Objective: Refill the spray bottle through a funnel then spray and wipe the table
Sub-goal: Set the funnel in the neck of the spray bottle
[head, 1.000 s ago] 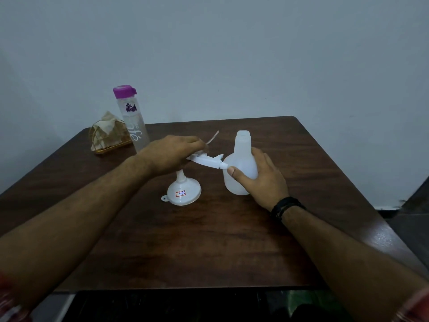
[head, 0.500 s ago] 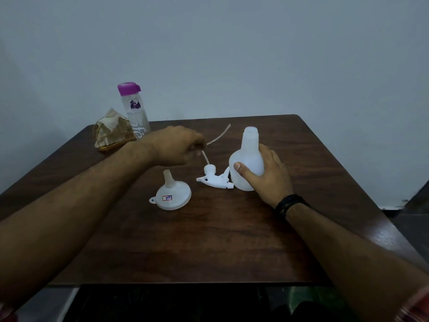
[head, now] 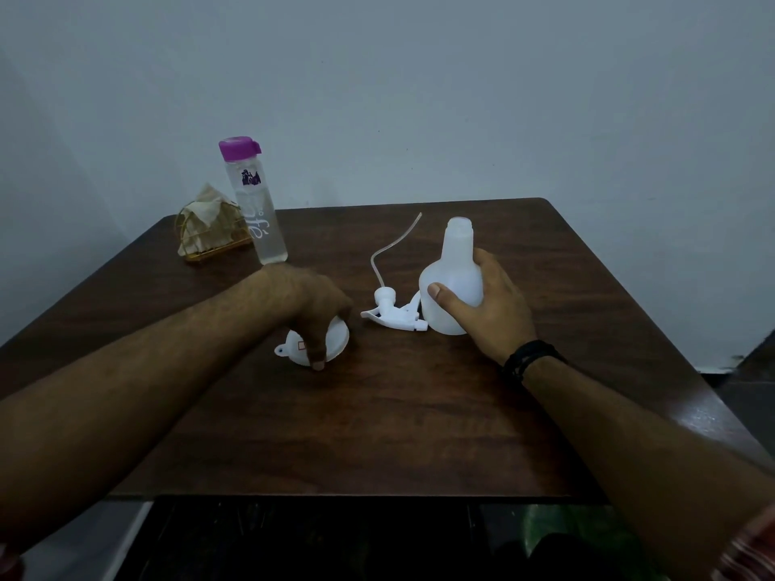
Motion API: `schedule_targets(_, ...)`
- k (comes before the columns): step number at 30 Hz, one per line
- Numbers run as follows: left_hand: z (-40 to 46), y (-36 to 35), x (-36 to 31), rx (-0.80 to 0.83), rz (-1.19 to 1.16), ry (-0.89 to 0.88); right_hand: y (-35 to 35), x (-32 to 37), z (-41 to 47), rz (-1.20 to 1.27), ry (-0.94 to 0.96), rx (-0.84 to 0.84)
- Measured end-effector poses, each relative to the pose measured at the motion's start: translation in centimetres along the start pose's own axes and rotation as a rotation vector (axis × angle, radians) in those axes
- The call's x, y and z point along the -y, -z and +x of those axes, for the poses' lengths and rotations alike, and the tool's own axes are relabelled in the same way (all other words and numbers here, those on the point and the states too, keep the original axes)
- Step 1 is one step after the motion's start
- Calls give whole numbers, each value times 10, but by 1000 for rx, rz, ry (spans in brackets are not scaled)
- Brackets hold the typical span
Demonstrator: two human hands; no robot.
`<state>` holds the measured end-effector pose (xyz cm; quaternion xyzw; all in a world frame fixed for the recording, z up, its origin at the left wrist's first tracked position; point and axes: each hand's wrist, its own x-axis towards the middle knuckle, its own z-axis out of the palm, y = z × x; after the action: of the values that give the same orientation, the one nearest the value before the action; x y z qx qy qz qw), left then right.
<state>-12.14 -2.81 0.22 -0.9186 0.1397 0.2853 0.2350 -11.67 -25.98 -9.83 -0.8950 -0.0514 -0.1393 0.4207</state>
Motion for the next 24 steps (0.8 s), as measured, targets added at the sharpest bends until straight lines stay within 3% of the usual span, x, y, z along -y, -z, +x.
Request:
schedule_targets(2, -2, 3, 9, -103, -36, 17, 0, 0, 0, 1, -9, 2)
schedule_targets(5, -6, 10, 26, -438, -215, -5, 0, 0, -1, -10, -2, -7)
schedule_targets(9, -23, 28, 25, -931, -802, -162, 3, 3, -3, 0, 3, -8)
schedule_targets(12, -28, 42, 10, -1148, -1179, -230, 3, 4, -3, -3, -7, 6)
schedule_targets(17, -26, 58, -19, -1185, -1499, -418, 5, 3, -2, -38, -15, -23)
schedule_targets(24, -11, 69, -48, -1144, -1468, -407, 7, 3, -2, -56, -29, -44)
